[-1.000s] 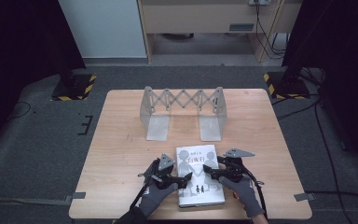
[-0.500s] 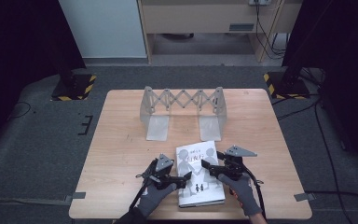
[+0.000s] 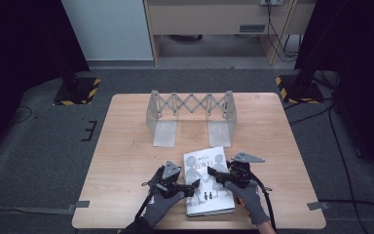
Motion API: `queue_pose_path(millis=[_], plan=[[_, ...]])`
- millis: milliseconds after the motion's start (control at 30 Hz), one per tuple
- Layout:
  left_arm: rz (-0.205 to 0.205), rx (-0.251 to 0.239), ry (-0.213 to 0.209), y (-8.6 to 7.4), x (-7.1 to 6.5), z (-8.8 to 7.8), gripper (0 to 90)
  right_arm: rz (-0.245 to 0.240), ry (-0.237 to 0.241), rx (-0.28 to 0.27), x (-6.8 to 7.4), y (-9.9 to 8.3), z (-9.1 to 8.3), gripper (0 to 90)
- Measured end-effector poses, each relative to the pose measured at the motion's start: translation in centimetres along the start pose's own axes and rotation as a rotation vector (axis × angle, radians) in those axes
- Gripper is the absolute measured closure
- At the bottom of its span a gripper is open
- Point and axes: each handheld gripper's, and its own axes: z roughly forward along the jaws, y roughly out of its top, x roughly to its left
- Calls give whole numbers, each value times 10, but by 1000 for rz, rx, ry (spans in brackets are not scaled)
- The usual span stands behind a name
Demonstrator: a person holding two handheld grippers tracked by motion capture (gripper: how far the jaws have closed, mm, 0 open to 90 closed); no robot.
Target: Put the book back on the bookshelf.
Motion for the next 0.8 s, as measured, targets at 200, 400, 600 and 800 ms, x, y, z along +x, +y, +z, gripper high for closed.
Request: queue_pose_path(millis=[200,400,600,800], plan=[[-14,-1,-4,-1,2,1,77,23,15,4,-2,0,3,349],[-18,-2,-11,-1,3,1,68,48,32,5,-3,0,5,369],[-20,-4,-12,-2,4,2,60,64,41,16,-2,0,8,416],[-67,-5,-46,-2,8,1,63,141,91,35,-3,3,6,567]])
